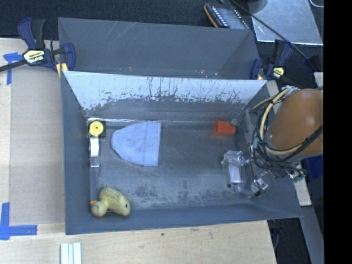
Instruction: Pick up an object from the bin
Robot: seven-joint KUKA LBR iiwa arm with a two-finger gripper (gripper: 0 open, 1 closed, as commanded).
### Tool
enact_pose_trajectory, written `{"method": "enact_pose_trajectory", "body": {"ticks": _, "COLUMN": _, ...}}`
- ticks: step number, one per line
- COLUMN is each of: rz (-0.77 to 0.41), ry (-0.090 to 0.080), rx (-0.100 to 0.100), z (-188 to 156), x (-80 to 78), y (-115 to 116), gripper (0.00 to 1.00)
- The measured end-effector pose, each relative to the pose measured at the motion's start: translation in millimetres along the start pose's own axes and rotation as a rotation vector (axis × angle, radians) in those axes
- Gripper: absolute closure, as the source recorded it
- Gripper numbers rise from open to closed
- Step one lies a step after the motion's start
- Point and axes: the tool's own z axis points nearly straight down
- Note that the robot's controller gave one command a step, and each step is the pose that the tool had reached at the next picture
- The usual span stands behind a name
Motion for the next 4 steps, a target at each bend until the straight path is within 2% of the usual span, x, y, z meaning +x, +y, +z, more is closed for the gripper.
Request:
{"method": "enact_pose_trajectory", "body": {"ticks": 1, "rz": -0.03, "ry": -0.012, "rx": 0.005, "z": 28.2, "x": -60.5, "y": -14.3, "gripper": 0.0}}
{"method": "enact_pose_trajectory", "body": {"ticks": 2, "rz": 0.219, "ry": -0.008, "rx": -0.002, "z": 28.2, "x": -52.2, "y": -25.6, "gripper": 1.0}}
{"method": "enact_pose_trajectory", "body": {"ticks": 4, "rz": 0.219, "ry": -0.004, "rx": -0.005, "z": 24.0, "x": -51.3, "y": -24.7, "gripper": 1.0}}
